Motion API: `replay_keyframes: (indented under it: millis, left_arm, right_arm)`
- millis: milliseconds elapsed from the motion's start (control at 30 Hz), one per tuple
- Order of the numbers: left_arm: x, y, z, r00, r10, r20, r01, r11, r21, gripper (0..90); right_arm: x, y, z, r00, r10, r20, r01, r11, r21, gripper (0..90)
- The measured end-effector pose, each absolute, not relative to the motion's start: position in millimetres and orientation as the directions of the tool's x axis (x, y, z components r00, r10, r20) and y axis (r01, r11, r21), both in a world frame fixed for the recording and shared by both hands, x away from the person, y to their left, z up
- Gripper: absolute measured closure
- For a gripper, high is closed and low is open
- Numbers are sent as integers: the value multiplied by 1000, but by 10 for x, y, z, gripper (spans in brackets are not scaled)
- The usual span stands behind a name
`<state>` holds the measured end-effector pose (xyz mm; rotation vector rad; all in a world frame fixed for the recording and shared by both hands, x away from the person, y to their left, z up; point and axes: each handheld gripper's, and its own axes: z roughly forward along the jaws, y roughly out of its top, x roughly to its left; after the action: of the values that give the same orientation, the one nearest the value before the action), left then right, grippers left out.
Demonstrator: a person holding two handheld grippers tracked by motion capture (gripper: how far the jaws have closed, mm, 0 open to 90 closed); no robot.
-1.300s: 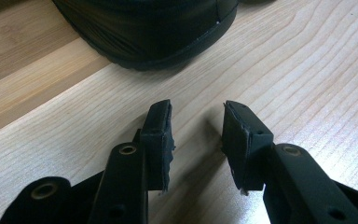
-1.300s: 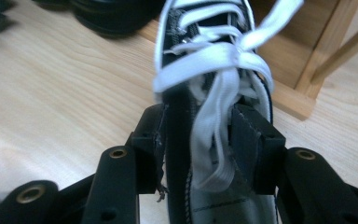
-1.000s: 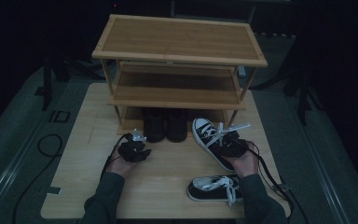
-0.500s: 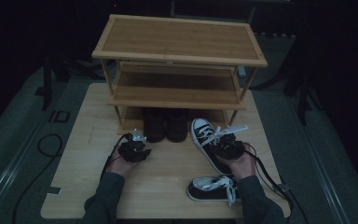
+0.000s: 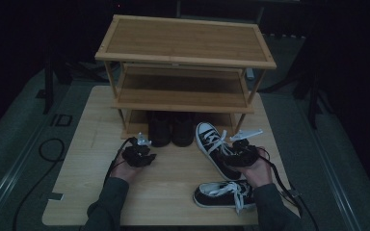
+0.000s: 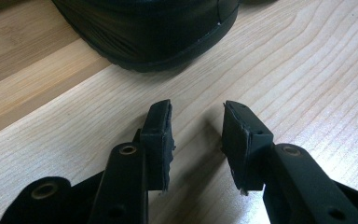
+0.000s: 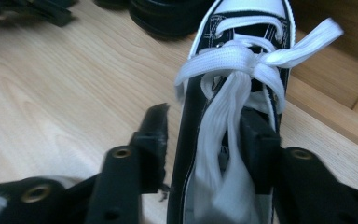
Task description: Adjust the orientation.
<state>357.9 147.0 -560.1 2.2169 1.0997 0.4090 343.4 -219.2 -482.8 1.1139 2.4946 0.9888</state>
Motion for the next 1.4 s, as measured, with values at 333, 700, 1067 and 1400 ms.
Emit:
replay_keyframes:
  millis: [333, 700, 1067, 1400]
  left_arm:
    - [3581, 1469, -5600, 605, 796, 2, 603, -460, 651, 630]
    - [3578, 1466, -5601, 602, 799, 2, 605, -458, 652, 630]
    - [3576, 1466, -5603, 600, 800, 1, 605, -455, 653, 630]
    - [3577, 1466, -5602, 601, 799, 2, 605, -456, 653, 630]
  right_arm:
    - [3202, -2427, -4682, -683, 729, 42, 549, 474, 688, 521]
    - [3018, -2653, -4795, -654, 755, 49, 582, 460, 671, 553]
    - [2847, -2936, -4929, -599, 799, 55, 654, 449, 609, 605]
    - [2837, -2990, -5023, -598, 798, 76, 699, 473, 536, 889]
